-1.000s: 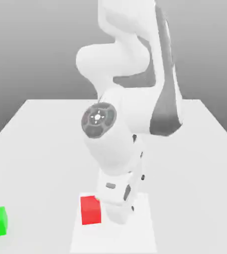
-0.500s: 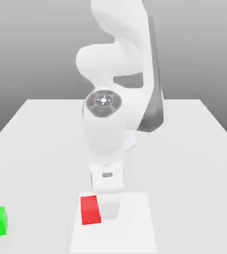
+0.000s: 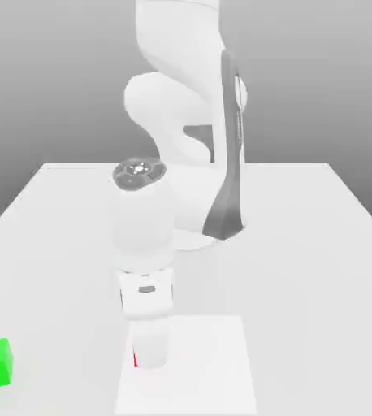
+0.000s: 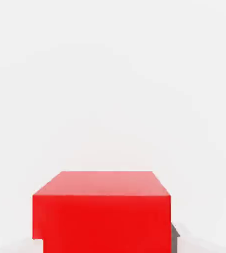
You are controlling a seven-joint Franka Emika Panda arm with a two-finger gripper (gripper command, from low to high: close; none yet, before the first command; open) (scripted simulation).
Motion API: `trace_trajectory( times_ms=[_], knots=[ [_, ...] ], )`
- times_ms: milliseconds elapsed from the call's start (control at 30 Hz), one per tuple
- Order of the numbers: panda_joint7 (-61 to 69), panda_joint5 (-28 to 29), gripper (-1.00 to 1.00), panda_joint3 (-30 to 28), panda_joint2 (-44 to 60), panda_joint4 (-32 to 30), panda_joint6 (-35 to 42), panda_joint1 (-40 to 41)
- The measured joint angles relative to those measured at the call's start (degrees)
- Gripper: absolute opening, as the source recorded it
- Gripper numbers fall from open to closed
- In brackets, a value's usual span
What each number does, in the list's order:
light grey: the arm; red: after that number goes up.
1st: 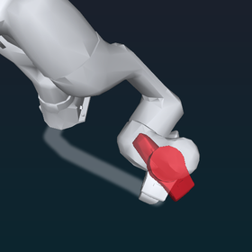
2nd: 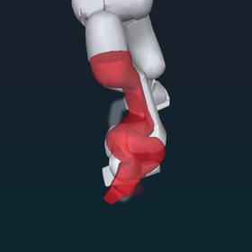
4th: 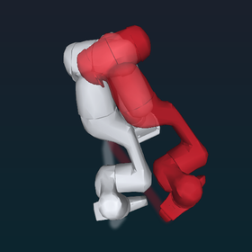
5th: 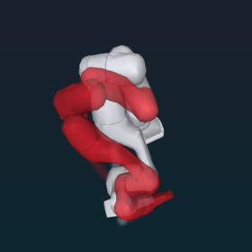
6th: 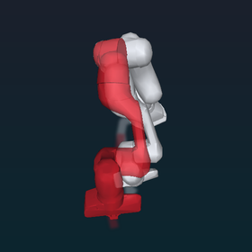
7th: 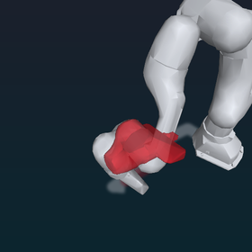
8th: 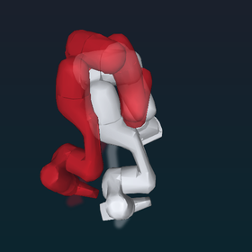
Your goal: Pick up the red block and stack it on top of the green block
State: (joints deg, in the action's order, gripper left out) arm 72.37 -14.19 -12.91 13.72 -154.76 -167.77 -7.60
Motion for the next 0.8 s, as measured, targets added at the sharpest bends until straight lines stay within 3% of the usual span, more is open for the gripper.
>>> trace_trajectory(
  times_ms=[133,200,800],
  knots=[
    [-6.7,9.2,-1.0,-4.4,-8.3,-1.4,6.5,-2.3],
    [-7.7,11.2,-1.0,-5.6,-10.6,-0.9,8.9,-0.9],
    [10.6,5.3,-1.0,-12.2,-3.4,17.3,19.7,13.7]
  ],
)
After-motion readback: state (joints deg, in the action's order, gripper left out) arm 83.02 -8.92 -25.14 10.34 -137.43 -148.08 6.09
